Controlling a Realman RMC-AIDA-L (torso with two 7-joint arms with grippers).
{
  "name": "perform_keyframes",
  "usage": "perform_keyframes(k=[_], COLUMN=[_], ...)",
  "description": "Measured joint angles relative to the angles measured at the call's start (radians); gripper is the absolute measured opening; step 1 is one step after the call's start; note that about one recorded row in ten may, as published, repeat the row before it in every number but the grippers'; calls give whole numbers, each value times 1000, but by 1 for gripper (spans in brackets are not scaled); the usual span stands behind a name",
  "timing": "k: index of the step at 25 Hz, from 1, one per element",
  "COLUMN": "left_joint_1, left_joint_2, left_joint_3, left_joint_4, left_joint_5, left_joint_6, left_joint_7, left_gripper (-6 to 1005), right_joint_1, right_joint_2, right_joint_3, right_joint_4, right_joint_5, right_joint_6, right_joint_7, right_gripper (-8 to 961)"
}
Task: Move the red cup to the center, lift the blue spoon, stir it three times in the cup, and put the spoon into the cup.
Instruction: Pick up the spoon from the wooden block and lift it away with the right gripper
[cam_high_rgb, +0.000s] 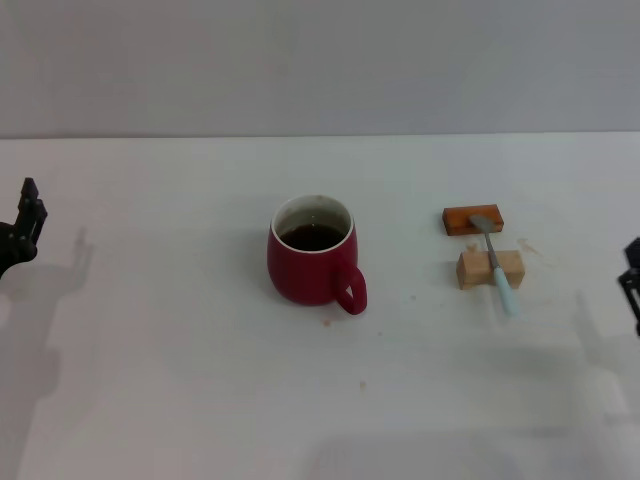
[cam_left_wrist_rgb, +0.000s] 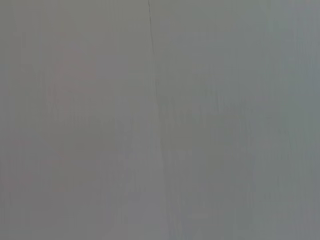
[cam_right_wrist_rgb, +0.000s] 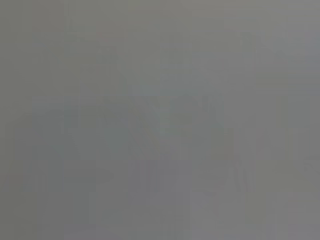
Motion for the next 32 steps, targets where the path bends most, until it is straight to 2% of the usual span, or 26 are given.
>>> perform_keyframes(k=[3,5,17,32], left_joint_1=[-1,-3,-5,-7], left_joint_2=[0,1,3,3], left_joint_3=[0,0,1,7], left_joint_4=[0,0,2,2], left_joint_5=[0,0,0,0], left_joint_6=[-2,-11,-19,-18], left_joint_7=[0,0,-1,-1], left_gripper=[640,835,859,855], right_joint_1=[2,2,43,82], right_joint_2=[1,2,2,2], right_joint_3=[-28,-38,-65,-65], right_joint_4=[9,12,43,52], right_joint_5=[0,0,0,0], right_joint_6=[7,20,182,276], right_joint_7=[-3,-3,-3,1], right_gripper=[755,755,755,754])
